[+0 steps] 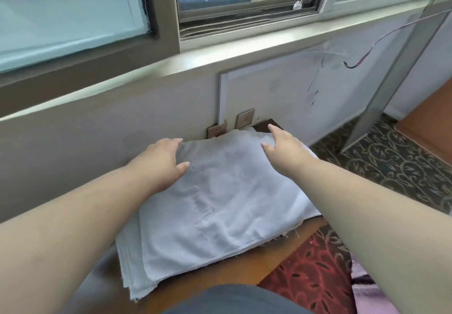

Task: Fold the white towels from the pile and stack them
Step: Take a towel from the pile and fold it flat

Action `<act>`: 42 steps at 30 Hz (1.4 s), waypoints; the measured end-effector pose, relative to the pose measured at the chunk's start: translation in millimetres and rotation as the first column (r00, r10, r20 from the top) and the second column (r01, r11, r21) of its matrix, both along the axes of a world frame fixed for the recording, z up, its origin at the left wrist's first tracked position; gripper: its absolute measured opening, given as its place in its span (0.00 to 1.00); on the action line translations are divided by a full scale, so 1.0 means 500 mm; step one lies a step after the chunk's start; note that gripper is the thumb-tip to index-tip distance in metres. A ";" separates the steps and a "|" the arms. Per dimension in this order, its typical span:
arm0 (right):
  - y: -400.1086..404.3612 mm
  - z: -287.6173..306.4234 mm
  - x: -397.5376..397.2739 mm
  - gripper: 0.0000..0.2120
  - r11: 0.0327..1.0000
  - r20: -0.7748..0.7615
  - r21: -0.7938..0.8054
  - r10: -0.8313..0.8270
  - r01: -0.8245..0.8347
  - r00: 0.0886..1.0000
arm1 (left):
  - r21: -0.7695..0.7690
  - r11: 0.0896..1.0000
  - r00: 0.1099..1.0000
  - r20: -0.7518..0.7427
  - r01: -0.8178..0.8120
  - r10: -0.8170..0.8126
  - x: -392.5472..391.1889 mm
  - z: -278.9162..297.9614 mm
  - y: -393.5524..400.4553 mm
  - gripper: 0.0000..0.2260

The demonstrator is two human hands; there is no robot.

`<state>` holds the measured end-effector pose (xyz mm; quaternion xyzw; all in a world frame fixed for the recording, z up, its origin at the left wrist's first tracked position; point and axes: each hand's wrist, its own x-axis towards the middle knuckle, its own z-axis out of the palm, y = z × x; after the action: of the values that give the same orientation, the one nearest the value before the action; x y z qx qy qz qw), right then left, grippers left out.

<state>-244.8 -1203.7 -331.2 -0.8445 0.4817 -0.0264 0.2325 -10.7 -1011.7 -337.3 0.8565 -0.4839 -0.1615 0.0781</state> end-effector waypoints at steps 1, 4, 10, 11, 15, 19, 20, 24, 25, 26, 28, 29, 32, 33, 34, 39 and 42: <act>-0.030 -0.013 0.015 0.31 0.999 -0.018 0.010 0.050 -0.050 0.999 | 0.019 1.000 1.000 0.012 -0.004 0.004 -0.004 -0.011 -0.031 0.32; -0.105 -0.058 0.057 0.33 0.978 -0.083 0.037 0.208 -0.205 0.975 | 0.082 0.997 0.999 0.033 -0.011 0.008 -0.018 -0.048 -0.111 0.30; -0.207 -0.147 0.123 0.30 0.922 -0.168 0.151 0.379 -0.356 0.910 | 0.240 0.971 0.999 0.042 0.009 -0.019 -0.025 -0.119 -0.229 0.25; -0.221 -0.159 0.130 0.30 0.914 -0.178 0.159 0.399 -0.374 0.899 | 0.260 0.965 0.999 0.045 0.016 -0.028 -0.020 -0.127 -0.243 0.25; -0.274 -0.201 0.139 0.29 0.818 -0.281 0.292 0.569 -0.496 0.773 | 0.399 0.916 0.999 -0.001 0.040 -0.043 0.005 -0.159 -0.290 0.26; -0.291 -0.238 0.131 0.30 0.778 -0.334 0.309 0.627 -0.547 0.704 | 0.547 0.834 0.996 -0.082 0.076 -0.037 0.009 -0.204 -0.307 0.27; -0.293 -0.245 0.133 0.28 0.783 -0.344 0.275 0.622 -0.558 0.704 | 0.561 0.824 0.994 -0.100 0.085 -0.034 0.008 -0.217 -0.307 0.26; -0.316 -0.259 0.153 0.20 0.860 -0.238 0.234 0.503 -0.454 0.831 | 0.399 0.917 1.000 0.029 -0.019 0.008 0.022 -0.244 -0.313 0.17; -0.322 -0.261 0.160 0.19 0.871 -0.219 0.226 0.483 -0.437 0.848 | 0.351 0.935 0.996 0.088 -0.040 0.010 0.030 -0.248 -0.317 0.16; -0.328 -0.265 0.168 0.18 0.876 -0.212 0.210 0.475 -0.435 0.854 | 0.329 0.943 0.990 0.138 -0.045 0.000 0.038 -0.253 -0.322 0.16; -0.335 -0.274 0.187 0.15 0.882 -0.203 0.171 0.468 -0.439 0.860 | 0.348 0.935 0.981 0.194 -0.060 -0.010 0.049 -0.264 -0.332 0.20; -0.336 -0.279 0.198 0.15 0.884 -0.206 0.156 0.465 -0.440 0.861 | 0.380 0.921 0.979 0.204 -0.085 0.006 0.053 -0.270 -0.336 0.22; -0.341 -0.295 0.220 0.24 0.888 -0.251 0.188 0.456 -0.419 0.854 | 0.440 0.882 0.970 0.236 -0.166 0.065 0.068 -0.279 -0.341 0.24; -0.344 -0.297 0.223 0.30 0.889 -0.261 0.203 0.453 -0.411 0.852 | 0.423 0.892 0.963 0.264 -0.159 0.046 0.075 -0.280 -0.338 0.24; -0.349 -0.298 0.224 0.34 0.890 -0.266 0.202 0.451 -0.409 0.852 | 0.388 0.911 0.956 0.291 -0.140 0.023 0.081 -0.281 -0.333 0.22; -0.372 -0.297 0.228 0.28 0.862 -0.326 0.166 0.506 -0.478 0.799 | 0.228 0.969 0.976 0.216 -0.091 0.041 0.096 -0.281 -0.283 0.15; -0.386 -0.296 0.217 0.24 0.844 -0.355 0.150 0.532 -0.515 0.769 | 0.252 0.957 0.977 0.190 -0.146 0.099 0.121 -0.277 -0.240 0.16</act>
<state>-136.0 -1396.8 -479.1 -0.9280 0.2638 0.2156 0.1506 49.8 -1131.8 -475.7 0.8985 -0.4089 -0.1437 -0.0700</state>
